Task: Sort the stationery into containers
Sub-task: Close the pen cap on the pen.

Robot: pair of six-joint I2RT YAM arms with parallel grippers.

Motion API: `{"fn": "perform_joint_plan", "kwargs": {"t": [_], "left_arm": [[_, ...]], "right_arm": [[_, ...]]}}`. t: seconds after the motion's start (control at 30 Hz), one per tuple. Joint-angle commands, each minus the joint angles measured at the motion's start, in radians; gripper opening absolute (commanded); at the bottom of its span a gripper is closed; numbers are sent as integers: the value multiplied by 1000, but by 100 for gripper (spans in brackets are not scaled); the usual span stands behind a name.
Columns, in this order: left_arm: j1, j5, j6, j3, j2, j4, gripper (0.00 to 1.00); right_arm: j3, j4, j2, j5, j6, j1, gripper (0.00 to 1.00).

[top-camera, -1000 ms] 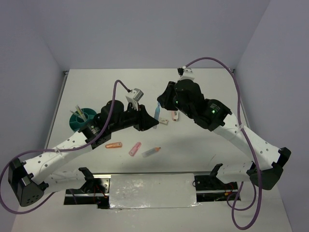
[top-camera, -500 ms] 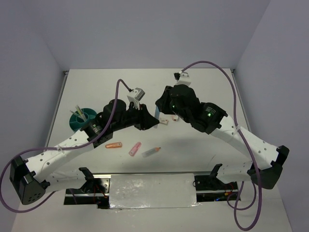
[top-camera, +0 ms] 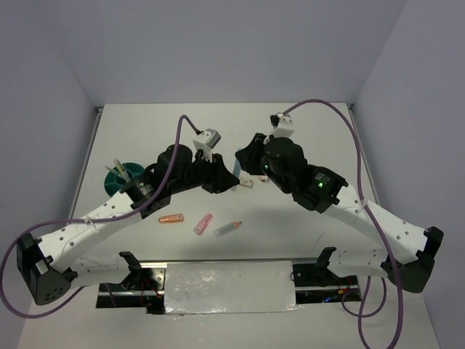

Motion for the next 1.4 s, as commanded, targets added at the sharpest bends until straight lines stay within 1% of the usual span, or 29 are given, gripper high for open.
{"fn": "perform_joint_plan", "kwargs": {"t": [0.0,0.03,0.17,0.2,0.3,0.47,0.7,0.97,1.1,1.27,1.37], "left_arm": [[33,-132,23,111,-1,183,0],[34,-126,42,122,7,185,0],[34,-54,99,165,22,195,0],[34,-43,109,168,25,204,0],[33,21,144,189,39,202,0],[33,40,133,200,45,240,0],[33,121,116,252,78,272,0],[33,150,125,280,78,267,0],[33,147,142,285,68,257,0],[40,142,193,358,90,206,0],[48,153,190,400,108,208,0]], "right_arm": [[-52,-7,-48,-132,14,42,6],[-55,-2,-59,-138,8,43,9],[-49,4,-82,-137,-8,42,9],[-43,5,-86,-138,-12,40,8],[-38,21,-108,-125,-26,42,0],[-43,27,-139,-115,-40,43,0],[-53,31,-174,-129,-46,42,0],[-43,-13,-168,-126,-28,42,0],[-59,-5,-166,-149,-23,40,0],[-81,-10,-160,-189,-34,42,0],[-125,4,-174,-189,-29,40,0]]}}
